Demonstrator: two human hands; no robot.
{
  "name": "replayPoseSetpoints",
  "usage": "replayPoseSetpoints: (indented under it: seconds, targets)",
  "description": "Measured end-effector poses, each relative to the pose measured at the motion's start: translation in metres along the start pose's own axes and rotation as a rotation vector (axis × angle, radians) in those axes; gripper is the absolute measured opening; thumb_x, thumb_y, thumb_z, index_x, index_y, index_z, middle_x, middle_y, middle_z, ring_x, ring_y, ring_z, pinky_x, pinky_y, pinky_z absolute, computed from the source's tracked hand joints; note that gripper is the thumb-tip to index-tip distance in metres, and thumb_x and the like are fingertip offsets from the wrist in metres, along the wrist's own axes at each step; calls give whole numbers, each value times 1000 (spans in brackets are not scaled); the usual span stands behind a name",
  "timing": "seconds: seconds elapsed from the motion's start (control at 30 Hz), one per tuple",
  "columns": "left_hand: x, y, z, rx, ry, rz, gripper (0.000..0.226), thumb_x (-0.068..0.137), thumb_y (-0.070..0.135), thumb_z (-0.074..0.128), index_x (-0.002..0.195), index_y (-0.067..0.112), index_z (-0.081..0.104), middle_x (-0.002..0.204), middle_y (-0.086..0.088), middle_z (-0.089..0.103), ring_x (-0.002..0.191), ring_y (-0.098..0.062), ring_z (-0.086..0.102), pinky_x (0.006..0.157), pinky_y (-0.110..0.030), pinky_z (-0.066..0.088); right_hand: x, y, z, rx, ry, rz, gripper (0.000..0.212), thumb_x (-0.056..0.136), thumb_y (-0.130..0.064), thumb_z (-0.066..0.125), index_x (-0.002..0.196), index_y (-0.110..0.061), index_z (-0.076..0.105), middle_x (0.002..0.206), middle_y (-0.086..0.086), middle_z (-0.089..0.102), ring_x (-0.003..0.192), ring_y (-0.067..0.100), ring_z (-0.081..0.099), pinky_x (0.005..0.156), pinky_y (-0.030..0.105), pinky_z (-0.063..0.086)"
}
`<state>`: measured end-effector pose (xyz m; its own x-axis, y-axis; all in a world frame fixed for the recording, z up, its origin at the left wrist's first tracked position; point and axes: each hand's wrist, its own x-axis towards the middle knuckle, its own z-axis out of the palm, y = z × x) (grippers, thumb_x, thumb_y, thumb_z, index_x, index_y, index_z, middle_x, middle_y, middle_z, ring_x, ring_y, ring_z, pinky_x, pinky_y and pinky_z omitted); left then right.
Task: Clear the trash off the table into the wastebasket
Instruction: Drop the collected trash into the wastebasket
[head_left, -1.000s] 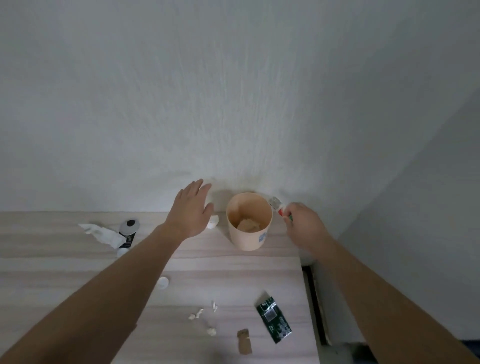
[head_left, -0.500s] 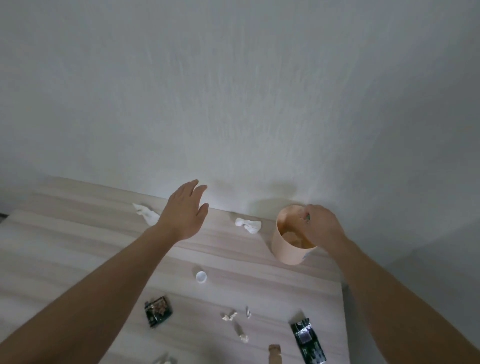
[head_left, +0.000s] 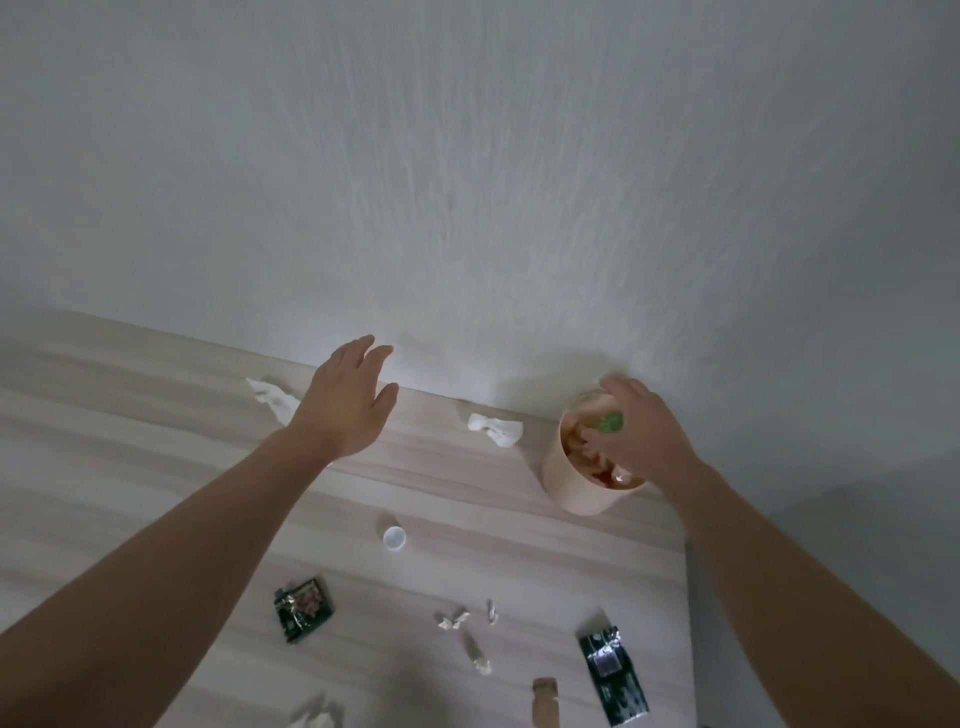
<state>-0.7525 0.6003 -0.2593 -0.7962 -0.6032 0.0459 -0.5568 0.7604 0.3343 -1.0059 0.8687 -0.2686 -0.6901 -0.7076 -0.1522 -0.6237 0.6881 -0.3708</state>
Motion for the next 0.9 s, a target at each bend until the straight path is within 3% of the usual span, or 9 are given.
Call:
replayPoseSetpoints:
  seconds: [0.07,0.17,0.6,0.9]
  targets:
    - [-1,1,1,-1,4,-1,52,96,30,47,143,14,36,153,-15,30,142,-31,24,114,-46,24,-2,3,0,-25,13,-21,80,81,-47,67,147,-23,30,156,-2,27,141,24,28,112,41,30]
    - [-4,1,-1,-6,4,-10,52,96,31,47,143,14,35,154,-15,30,142,-31,24,115,-47,25,-8,2,-2,-48,46,-39,81,85,-51,61,150,-21,22,159,-1,21,146,22,19,117,44,25]
    - [-35,12,-32,0,53,2,51,95,27,49,142,11,38,151,-17,34,141,-33,28,114,-47,26,-37,-17,-35,-256,65,-11,66,96,-48,39,151,-19,16,160,3,17,147,24,14,119,43,19]
    - [-80,32,-48,16,65,11,52,96,30,45,144,12,35,153,-15,32,143,-30,25,116,-46,23,-80,-28,-46,-334,135,-47,62,97,-43,34,150,-14,21,158,6,23,146,26,17,118,43,18]
